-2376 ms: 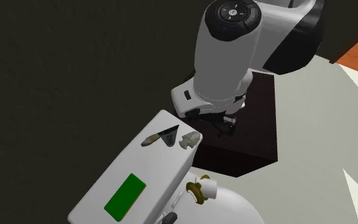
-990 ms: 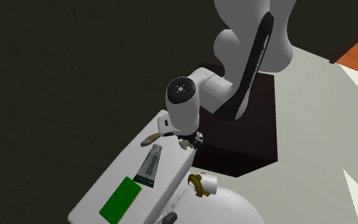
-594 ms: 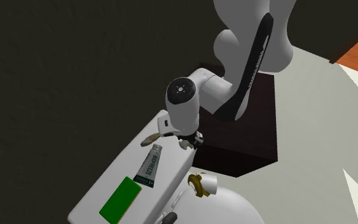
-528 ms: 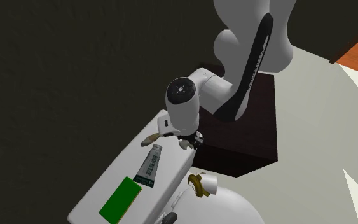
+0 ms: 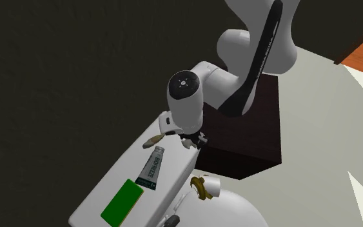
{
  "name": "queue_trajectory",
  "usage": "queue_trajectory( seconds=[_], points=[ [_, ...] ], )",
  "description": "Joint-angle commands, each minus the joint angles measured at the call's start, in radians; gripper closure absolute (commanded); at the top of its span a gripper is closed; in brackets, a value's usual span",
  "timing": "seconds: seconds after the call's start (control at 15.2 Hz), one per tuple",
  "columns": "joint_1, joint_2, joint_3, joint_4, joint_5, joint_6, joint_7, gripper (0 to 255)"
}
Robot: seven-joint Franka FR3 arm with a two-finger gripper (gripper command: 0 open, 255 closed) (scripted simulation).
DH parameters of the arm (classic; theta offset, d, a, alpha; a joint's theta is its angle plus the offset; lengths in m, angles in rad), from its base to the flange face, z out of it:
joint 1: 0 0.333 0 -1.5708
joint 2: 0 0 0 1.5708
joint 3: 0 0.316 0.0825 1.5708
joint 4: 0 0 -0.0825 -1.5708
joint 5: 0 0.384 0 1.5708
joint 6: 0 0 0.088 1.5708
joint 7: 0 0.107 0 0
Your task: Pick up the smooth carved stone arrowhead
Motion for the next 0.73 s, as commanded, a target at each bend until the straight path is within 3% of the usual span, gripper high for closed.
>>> queue_trajectory(
  seconds=[0.0, 0.53, 0.66],
  points=[
    [-0.013, -0.041, 0.013, 0.006, -0.013, -0.047, 0.014, 255],
    [-0.041, -0.171, 0.051, 0.044, -0.033, -0.213, 0.046, 255],
    [-0.041, -0.173, 0.052, 0.045, -0.033, -0.216, 0.046, 255]
  ],
)
